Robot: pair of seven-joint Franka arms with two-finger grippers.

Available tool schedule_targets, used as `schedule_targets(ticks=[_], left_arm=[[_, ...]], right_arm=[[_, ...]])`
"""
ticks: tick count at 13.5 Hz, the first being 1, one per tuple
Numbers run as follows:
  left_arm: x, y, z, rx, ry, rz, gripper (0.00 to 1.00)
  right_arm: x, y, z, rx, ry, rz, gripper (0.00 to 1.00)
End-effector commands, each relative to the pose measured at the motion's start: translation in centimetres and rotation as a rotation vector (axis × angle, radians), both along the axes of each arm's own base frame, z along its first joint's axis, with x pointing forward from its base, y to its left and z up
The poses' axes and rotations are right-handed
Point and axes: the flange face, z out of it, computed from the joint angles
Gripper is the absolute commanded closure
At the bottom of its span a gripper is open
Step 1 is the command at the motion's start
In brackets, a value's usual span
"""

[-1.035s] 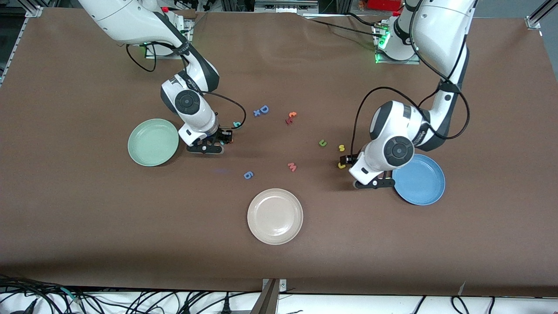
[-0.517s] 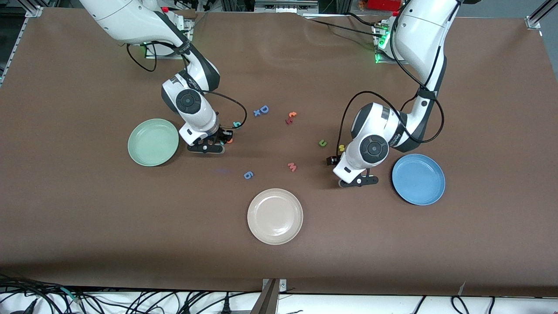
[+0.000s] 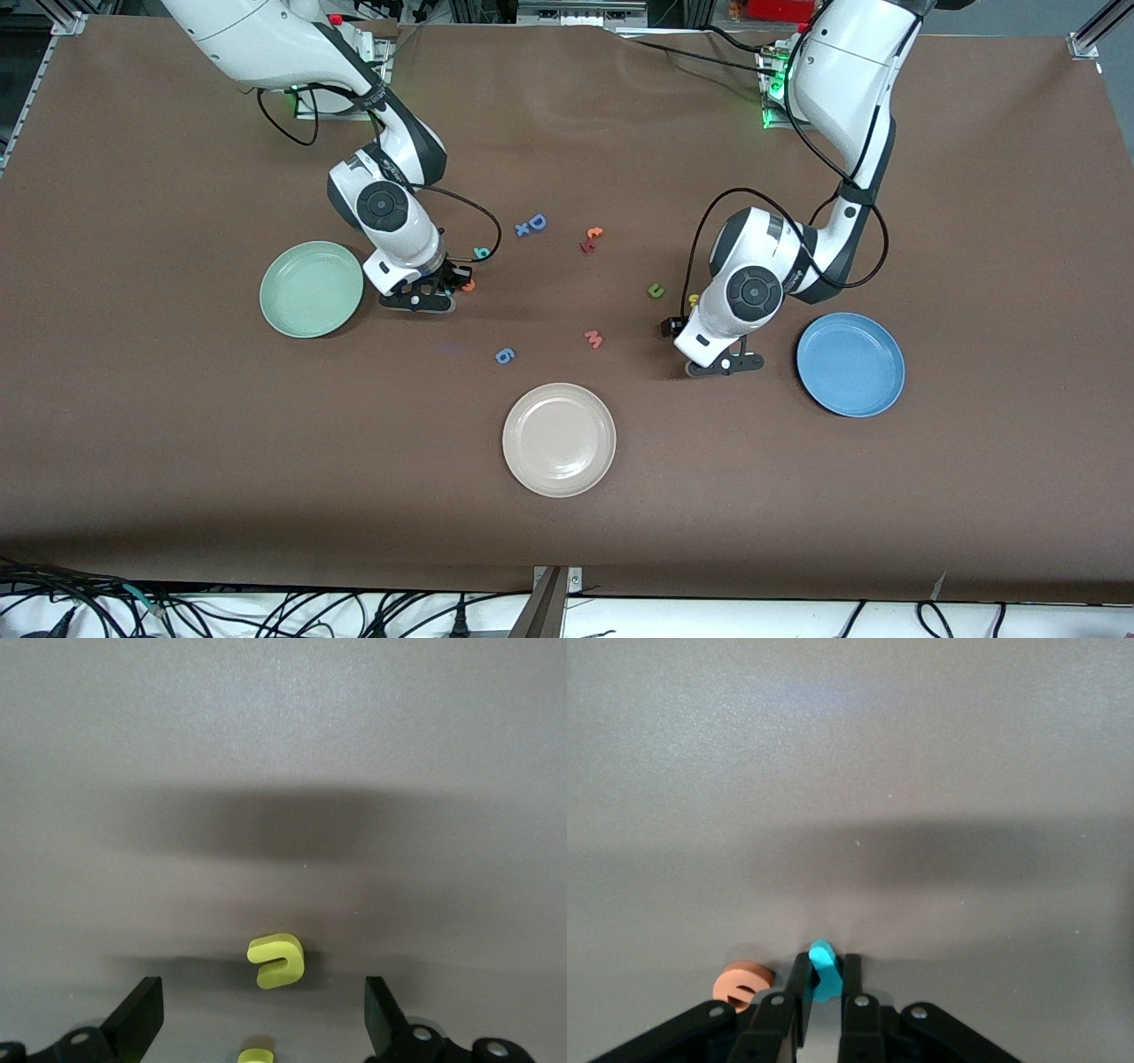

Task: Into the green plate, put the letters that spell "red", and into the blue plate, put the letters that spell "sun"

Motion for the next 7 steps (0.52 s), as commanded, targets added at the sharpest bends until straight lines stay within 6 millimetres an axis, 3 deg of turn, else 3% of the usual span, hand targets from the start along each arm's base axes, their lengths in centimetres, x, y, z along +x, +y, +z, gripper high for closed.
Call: schedule_targets(ticks=[1,4,7], left_arm=[[-0.3,-0.1,0.3,-0.016,-0.006,0.022,0.0],[-0.1,0.2,0.1,-0.016,-0.01,0.027,0.01],[0.0,0.2,0.0,-0.026,-0.045,0.032,0.01]], right_arm=[[0.7,-0.1,1.7,-0.031,-0.018,-0.005,0.99],[2.9,-1.2,6.5,-0.131,0.023,-0.005,1.0],[5.8,-5.1,9.0,-0.215,0.114,0.039,1.0]])
